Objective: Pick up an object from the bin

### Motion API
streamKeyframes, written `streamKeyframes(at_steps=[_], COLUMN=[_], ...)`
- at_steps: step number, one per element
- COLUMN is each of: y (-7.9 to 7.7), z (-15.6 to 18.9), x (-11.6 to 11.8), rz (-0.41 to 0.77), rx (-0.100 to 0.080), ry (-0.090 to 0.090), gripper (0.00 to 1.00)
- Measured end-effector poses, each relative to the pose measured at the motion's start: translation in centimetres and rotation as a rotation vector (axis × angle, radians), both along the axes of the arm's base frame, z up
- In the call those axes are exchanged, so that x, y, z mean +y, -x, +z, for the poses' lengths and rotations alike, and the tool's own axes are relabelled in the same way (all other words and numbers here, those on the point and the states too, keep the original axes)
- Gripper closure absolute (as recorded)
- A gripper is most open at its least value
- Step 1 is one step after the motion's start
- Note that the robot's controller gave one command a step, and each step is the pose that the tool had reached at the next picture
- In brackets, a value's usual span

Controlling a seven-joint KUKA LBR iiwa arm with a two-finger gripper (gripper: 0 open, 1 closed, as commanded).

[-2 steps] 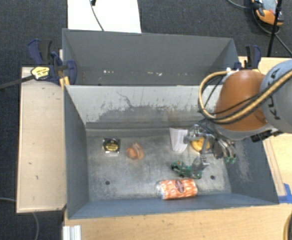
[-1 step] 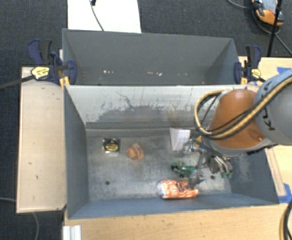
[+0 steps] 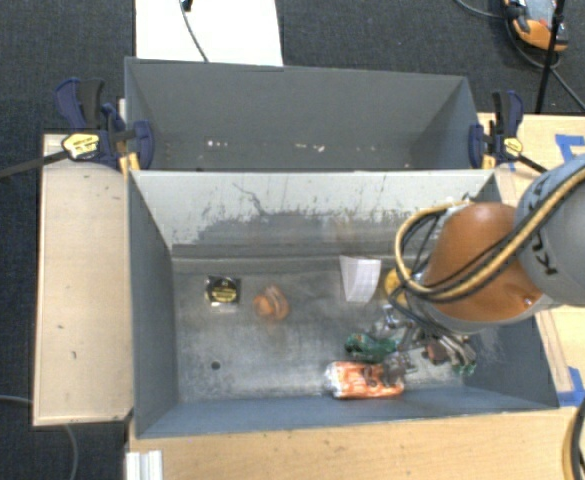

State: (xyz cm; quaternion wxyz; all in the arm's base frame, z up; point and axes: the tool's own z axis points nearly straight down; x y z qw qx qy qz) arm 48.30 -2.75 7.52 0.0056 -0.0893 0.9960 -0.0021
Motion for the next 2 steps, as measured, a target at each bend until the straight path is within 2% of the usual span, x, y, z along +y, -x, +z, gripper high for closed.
streamKeyframes(at_steps=[1,2], y=[0.0,0.1], z=[0.0,12.8], x=[0.0,1.6], rz=[0.001,0.035], rx=[0.000,0.009], ry=[0.000,-0.003], gripper=[1.00,1.00])
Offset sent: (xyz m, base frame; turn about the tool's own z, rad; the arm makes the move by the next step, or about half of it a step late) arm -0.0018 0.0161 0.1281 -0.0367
